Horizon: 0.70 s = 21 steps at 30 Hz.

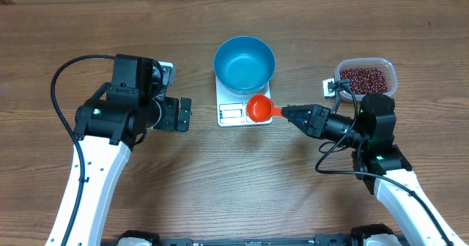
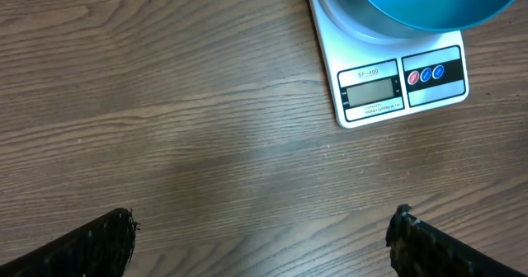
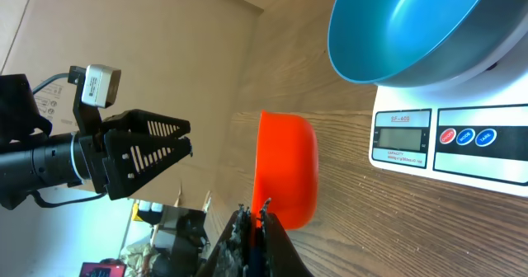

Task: Scoop item into bowl and weigh 150g on scale
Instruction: 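Open the left gripper and pull it back left from the scoop, then carry the red scoop with the right gripper over the bean tub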

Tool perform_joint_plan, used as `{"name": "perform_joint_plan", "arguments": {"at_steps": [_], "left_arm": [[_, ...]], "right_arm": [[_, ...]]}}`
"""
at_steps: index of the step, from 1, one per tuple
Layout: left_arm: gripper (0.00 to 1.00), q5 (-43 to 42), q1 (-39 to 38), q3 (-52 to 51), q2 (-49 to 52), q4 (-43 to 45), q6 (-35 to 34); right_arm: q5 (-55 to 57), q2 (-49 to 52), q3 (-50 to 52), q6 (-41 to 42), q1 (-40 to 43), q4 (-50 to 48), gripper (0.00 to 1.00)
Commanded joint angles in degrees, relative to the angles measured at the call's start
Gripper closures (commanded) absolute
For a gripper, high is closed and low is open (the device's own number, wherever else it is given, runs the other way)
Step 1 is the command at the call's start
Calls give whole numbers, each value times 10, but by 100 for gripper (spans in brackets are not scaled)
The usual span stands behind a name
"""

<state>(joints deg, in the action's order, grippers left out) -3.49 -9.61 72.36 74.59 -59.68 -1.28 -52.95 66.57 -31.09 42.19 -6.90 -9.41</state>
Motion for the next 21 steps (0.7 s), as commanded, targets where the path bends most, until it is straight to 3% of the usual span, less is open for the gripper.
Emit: {"name": "perform_joint_plan", "arguments": {"at_steps": [1,21], "left_arm": [[0,-9,2,1,-8,-1,9],[1,-9,2,1,-8,-1,9]], "right_arm": [[4,1,-14,-5,-1,-1,96],[18,1,-14,-5,-1,-2,96]]}}
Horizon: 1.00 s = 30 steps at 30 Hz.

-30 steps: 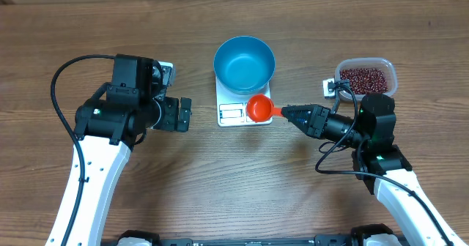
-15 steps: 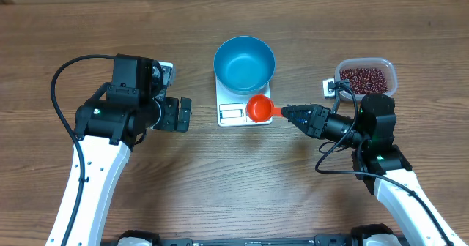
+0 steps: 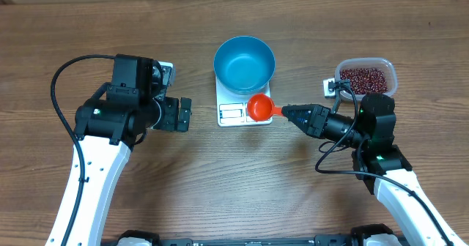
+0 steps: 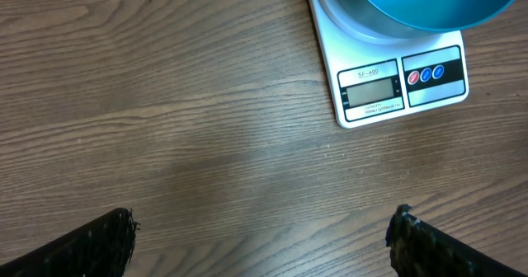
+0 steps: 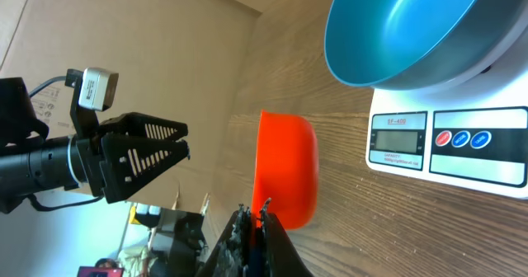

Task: Scoop item into bowl and weigh 150g on scale
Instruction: 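Carry the red scoop with the right gripper over the bean tub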

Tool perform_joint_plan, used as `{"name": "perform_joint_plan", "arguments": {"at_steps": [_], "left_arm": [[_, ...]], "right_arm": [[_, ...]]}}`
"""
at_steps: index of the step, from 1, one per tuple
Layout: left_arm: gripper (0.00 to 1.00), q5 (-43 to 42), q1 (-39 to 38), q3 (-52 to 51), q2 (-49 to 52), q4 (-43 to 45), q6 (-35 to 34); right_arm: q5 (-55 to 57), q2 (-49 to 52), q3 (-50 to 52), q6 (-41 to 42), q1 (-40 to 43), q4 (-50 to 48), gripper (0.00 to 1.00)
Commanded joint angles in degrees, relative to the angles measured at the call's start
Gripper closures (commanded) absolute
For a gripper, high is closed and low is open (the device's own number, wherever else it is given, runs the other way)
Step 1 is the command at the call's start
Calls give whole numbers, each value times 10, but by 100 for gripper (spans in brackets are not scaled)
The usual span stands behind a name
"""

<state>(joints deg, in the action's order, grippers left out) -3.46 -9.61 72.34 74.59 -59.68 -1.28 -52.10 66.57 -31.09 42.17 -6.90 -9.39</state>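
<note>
A blue bowl (image 3: 244, 63) stands empty on the white scale (image 3: 233, 113) at the table's middle back. My right gripper (image 3: 286, 111) is shut on the handle of an orange scoop (image 3: 259, 107), whose cup hangs over the scale's front right corner. The right wrist view shows the orange scoop (image 5: 286, 178) turned on its side below the blue bowl (image 5: 396, 30), the right gripper (image 5: 253, 215) pinching its handle. A clear tub of red beans (image 3: 364, 77) sits at the right. My left gripper (image 3: 185, 115) is open left of the scale, its fingertips (image 4: 107, 236) apart over bare wood.
The white scale (image 4: 402, 81) has a blank display and three buttons facing the front. A small white box with a cable (image 3: 331, 87) sits beside the bean tub. Bare wooden table (image 3: 220, 180) lies in front of the scale.
The right wrist view has shifted very slightly, so the right gripper with the scoop has barely moved. The left arm, bowl and scale are unchanged.
</note>
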Motion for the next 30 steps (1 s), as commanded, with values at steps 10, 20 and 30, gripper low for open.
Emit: {"name": "perform_joint_plan", "arguments": {"at_steps": [10,20,30], "left_arm": [[1,-9,2,2,-8,-1,9],[0,-9,2,2,-8,-1,9],[0,-9,2,2,-8,-1,9]], "right_arm": [[4,0,-16,-17,46,-7,96],[0,0,-46,-36,108,14,96],[107,0,-183,-165,120,232,96]]}}
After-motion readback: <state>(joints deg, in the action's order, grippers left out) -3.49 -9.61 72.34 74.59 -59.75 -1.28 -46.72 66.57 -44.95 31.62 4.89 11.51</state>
